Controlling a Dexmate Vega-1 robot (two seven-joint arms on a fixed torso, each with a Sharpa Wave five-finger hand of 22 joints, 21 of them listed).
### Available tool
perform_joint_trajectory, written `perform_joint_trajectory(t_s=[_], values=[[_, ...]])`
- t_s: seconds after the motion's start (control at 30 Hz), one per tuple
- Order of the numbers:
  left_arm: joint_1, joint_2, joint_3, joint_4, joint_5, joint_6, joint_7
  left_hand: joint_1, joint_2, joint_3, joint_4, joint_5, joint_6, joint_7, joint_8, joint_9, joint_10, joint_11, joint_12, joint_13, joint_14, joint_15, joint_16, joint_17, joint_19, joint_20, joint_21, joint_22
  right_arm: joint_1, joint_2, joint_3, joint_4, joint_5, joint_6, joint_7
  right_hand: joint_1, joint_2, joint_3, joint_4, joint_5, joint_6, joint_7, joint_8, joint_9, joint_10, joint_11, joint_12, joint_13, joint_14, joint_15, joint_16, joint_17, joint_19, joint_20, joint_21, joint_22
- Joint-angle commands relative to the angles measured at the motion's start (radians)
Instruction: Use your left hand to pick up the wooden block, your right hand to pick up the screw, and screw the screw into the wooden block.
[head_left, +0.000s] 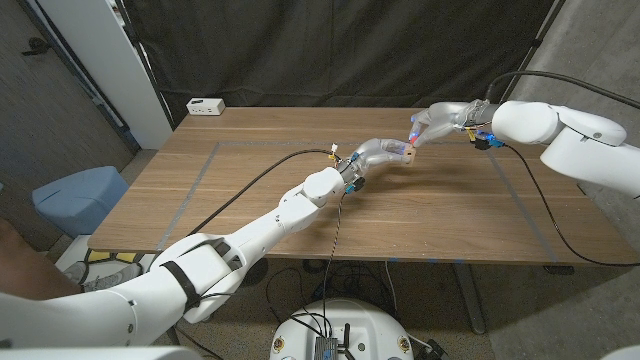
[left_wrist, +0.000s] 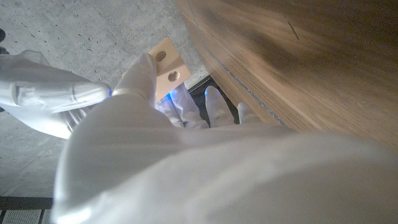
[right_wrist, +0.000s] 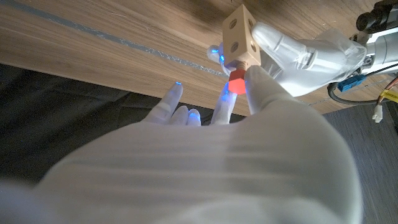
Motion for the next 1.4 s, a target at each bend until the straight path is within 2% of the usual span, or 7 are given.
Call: perform_joint_trajectory(t_s=[0.03,0.8,1.2,1.4], values=[[-0.002,-0.003,0.003,0.002,0.002,0.002,0.001,-0.010,0.022,0.005,0.007,0.005,0.045,-0.011,0.008,0.018,0.010,-0.002,0.006,0.003,0.005,-0.084,0.000,0.004,0.003,0.003,0.006,0.005,-0.010,-0.004,0.004,-0.002,0.003,-0.002,-0.014,-0.013,0.000,-0.011,0.001,-0.004,0.017,0.002,0.012,0.007,0.017,0.003,0.006,0.003,0.014,-0.032,0.007,0.006,0.014,-0.068,0.003,0.004],[-0.005,-0.005,0.001,0.014,-0.004,0.000,-0.007,-0.007,0.023,0.008,0.006,0.006,0.043,-0.009,0.007,0.018,0.010,-0.002,0.005,0.004,0.008,-0.082,-0.001,0.003,0.005,0.003,0.006,0.005,0.012,0.016,-0.030,-0.007,-0.033,-0.035,-0.002,-0.086,-0.019,-0.047,0.022,-0.011,0.046,0.022,0.020,-0.004,0.044,0.005,0.007,0.002,0.035,-0.030,0.009,0.008,0.034,-0.062,-0.001,0.004],[-0.005,-0.002,-0.001,0.017,-0.008,-0.002,-0.012,-0.006,0.025,0.008,0.006,0.007,0.041,-0.010,0.006,0.018,0.010,-0.002,0.005,0.004,0.008,-0.082,0.000,0.004,0.006,0.004,0.006,0.005,0.030,0.027,-0.061,-0.032,-0.106,-0.088,-0.001,-0.126,-0.022,-0.063,0.034,-0.013,0.067,0.033,0.023,-0.010,0.063,0.006,0.009,0.001,0.050,-0.032,0.012,0.008,0.046,-0.058,-0.001,0.005],[-0.009,-0.005,-0.002,0.028,-0.011,-0.008,-0.018,-0.005,0.025,0.009,0.005,0.007,0.041,-0.011,0.006,0.018,0.011,-0.002,0.005,0.004,0.008,-0.082,0.000,0.004,0.006,0.005,0.006,0.005,0.029,0.029,-0.067,-0.045,-0.138,-0.105,-0.006,-0.158,-0.023,-0.076,0.042,-0.013,0.102,0.040,0.030,-0.018,0.089,0.004,0.014,0.000,0.067,-0.034,0.015,0.007,0.060,-0.056,0.000,0.005]])
